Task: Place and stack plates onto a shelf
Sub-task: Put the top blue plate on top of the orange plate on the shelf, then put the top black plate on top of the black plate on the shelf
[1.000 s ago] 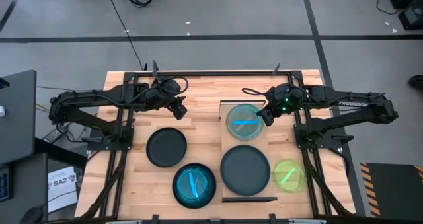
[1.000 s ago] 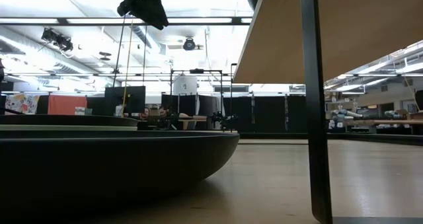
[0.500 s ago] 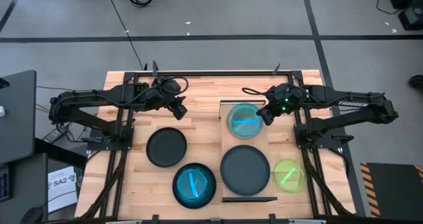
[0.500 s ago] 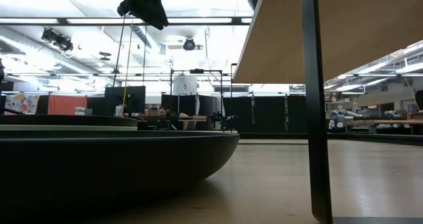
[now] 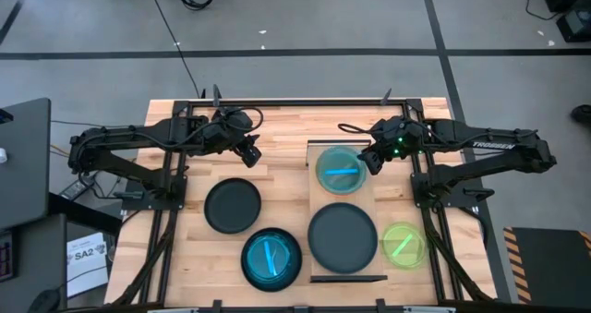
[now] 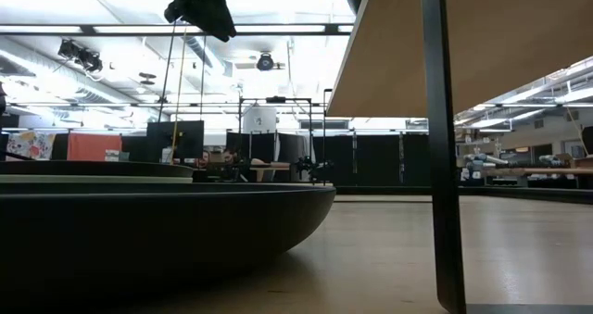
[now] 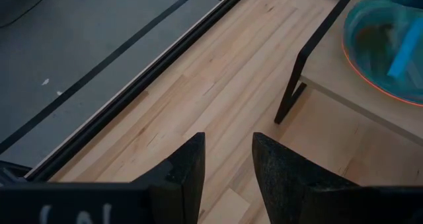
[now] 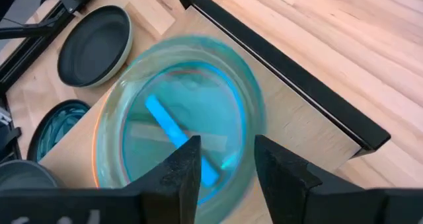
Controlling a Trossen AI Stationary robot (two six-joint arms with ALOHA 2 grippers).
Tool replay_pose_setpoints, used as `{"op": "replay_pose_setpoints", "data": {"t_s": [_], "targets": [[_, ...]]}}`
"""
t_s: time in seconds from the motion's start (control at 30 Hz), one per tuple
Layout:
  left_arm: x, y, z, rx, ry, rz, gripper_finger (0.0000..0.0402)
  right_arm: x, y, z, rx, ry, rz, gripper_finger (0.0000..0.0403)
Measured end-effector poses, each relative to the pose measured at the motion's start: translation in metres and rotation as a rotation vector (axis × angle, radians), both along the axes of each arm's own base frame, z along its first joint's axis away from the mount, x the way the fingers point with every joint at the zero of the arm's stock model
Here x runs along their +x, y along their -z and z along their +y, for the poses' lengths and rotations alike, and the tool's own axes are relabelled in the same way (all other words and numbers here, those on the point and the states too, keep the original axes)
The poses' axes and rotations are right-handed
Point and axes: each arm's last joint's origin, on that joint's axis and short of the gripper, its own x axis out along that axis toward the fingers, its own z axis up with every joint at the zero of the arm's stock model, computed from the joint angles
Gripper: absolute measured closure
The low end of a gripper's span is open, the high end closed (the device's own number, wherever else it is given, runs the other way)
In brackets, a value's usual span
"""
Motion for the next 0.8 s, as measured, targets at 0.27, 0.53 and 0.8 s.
{"op": "replay_pose_setpoints", "data": {"t_s": [0.27, 0.53, 0.8], "targets": [[0.0, 0.0001, 0.0, 0.0, 0.0, 0.0, 0.0269, 0.0, -0.0001, 0.0001, 0.0, -0.001, 0.0, 0.0226], [0.0, 0.0001, -0.0001, 0.0, 0.0, 0.0, 0.0269, 0.0, 0.0, 0.0, 0.0, 0.0, 0.0, 0.0208], [0.0, 0.0001, -0.0001, 0.0, 0.001, 0.001, 0.0269, 0.0, 0.0, 0.0001, 0.001, -0.002, 0.0, 0.0208]]}}
